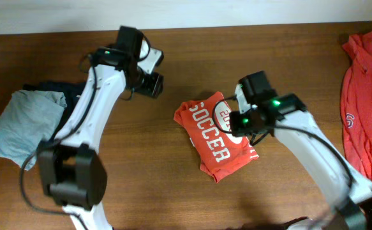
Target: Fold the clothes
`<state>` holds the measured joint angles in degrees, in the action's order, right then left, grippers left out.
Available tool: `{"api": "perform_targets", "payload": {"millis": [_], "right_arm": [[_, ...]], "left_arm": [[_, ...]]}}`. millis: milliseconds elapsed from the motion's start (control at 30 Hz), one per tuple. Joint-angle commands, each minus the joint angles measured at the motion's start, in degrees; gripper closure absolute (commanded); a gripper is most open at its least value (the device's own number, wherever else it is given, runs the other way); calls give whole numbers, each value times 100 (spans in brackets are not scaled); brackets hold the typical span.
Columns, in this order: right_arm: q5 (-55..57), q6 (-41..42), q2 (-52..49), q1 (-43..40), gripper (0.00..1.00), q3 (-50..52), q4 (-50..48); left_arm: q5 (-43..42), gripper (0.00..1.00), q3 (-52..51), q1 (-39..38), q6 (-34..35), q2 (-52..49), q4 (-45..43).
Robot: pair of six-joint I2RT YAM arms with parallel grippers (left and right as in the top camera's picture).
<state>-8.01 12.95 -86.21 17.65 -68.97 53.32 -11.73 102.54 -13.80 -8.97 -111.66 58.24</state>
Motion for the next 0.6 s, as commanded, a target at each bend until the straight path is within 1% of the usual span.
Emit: {"api": "perform_targets", "payload": {"millis": [0, 100, 233, 300, 333, 433, 467, 567], "right_arm": [[-494, -74, 160, -42, 82, -52, 35], [-562, -337, -28, -35, 83, -17, 291], [-870, -337, -487, 87, 92, 107, 533], [-822, 236, -765, 142, 96, 146, 809], [-782, 588, -905, 146, 96, 160, 938], [-546, 1285, -1266, 146, 96, 160, 1025], [-417, 1425, -1370, 146, 96, 160, 986], [-22, 1460, -1674, 146, 96, 160, 905]], "left_arm": [[-2, 40, 42, -46, -76, 109, -42], [-2, 40, 37, -44, -76, 98, -68], [-4, 40, 37, -44, -74, 98, -140], [-4, 39, 37, -44, -74, 98, -114], [-2, 40, 37, -44, -76, 98, -68], [-2, 39, 37, -44, -76, 98, 59], [-2, 40, 37, -44, -76, 98, 92], [-2, 39, 37, -44, -76, 98, 125]]}}
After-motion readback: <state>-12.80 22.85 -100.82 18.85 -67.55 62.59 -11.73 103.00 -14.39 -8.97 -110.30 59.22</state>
